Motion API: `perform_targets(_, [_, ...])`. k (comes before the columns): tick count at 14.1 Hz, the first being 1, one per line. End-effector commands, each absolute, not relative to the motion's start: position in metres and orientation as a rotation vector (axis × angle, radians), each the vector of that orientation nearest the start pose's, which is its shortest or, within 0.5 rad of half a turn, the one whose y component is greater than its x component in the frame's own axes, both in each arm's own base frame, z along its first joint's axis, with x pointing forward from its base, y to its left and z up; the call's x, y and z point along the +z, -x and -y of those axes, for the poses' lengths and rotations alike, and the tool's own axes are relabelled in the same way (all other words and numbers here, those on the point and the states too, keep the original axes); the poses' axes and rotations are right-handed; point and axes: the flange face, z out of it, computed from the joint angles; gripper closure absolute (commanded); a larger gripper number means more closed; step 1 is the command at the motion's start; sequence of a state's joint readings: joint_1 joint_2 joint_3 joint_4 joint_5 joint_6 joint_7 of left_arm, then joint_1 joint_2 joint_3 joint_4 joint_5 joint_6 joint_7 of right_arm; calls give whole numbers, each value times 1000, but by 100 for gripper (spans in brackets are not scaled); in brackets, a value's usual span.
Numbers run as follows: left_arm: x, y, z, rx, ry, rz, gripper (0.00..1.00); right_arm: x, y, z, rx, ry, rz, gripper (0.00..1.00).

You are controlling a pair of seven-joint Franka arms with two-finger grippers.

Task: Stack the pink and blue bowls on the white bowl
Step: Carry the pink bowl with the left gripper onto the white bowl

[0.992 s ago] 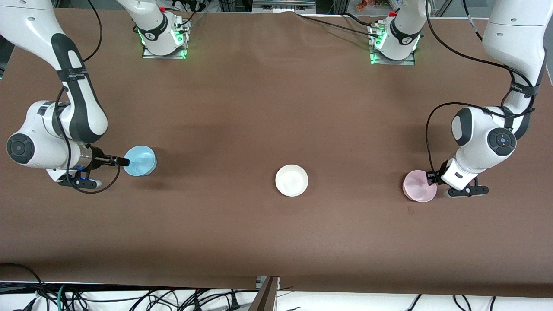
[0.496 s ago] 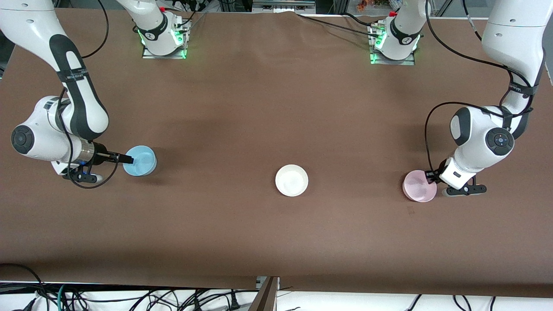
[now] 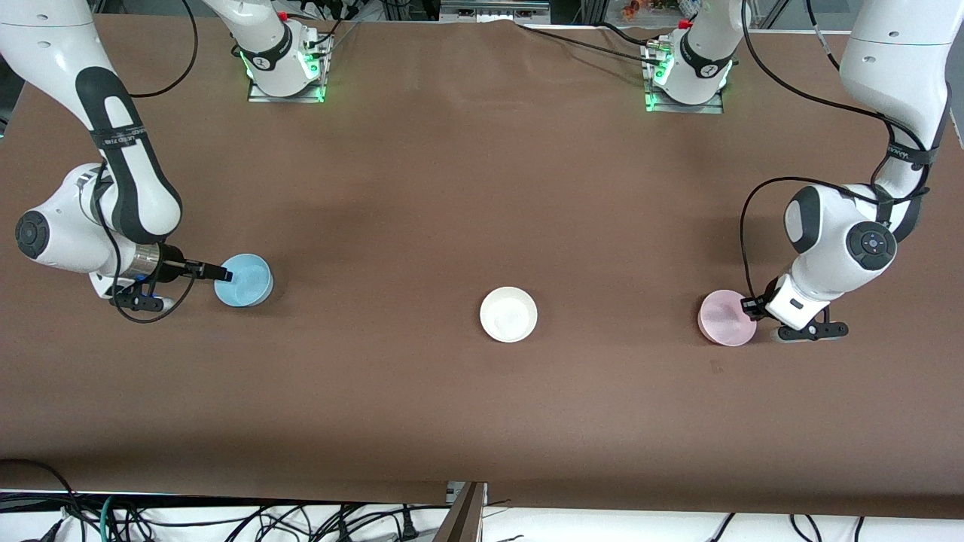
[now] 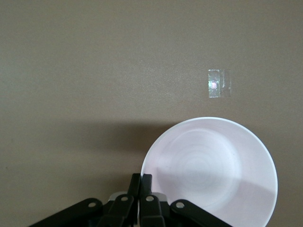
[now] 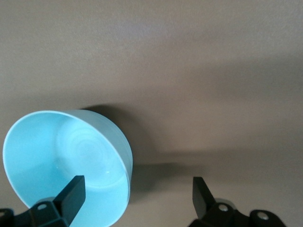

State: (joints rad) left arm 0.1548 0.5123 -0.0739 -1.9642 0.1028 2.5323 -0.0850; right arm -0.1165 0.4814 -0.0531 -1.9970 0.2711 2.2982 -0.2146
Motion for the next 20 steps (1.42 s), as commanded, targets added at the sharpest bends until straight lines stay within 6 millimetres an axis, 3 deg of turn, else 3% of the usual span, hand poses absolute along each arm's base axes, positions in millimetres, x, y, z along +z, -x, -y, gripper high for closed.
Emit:
perform_targets(1, [231, -620, -32, -120, 3131, 122, 100, 197, -573, 94, 197, 2906, -216, 0])
perform_targets(4, [262, -625, -13, -157, 3199, 242, 100, 194, -574, 94, 187, 2905, -189, 5])
perform_targets(7, [293, -623, 20, -163, 3239, 277, 100, 193, -574, 94, 188, 2906, -187, 26])
perform_targets(8, [304, -622, 40, -169, 3251, 318, 100, 193, -574, 94, 187, 2905, -189, 29])
perform_targets(11, [329, -612, 125, -167, 3280, 562, 100, 194, -574, 94, 187, 2905, -186, 34])
perform_targets(13, [337, -599, 179, -137, 3287, 690, 100, 194, -575, 94, 185, 2905, -186, 52])
perform_targets(15, [339, -586, 224, -137, 3260, 736, 100, 194, -575, 94, 185, 2905, -186, 68])
perform_targets(18, [330, -562, 281, -154, 3202, 792, 100, 195, -575, 94, 184, 2905, -186, 79])
perform_targets(20, [328, -561, 309, -137, 3203, 886, 100, 195, -575, 94, 190, 2903, -184, 89])
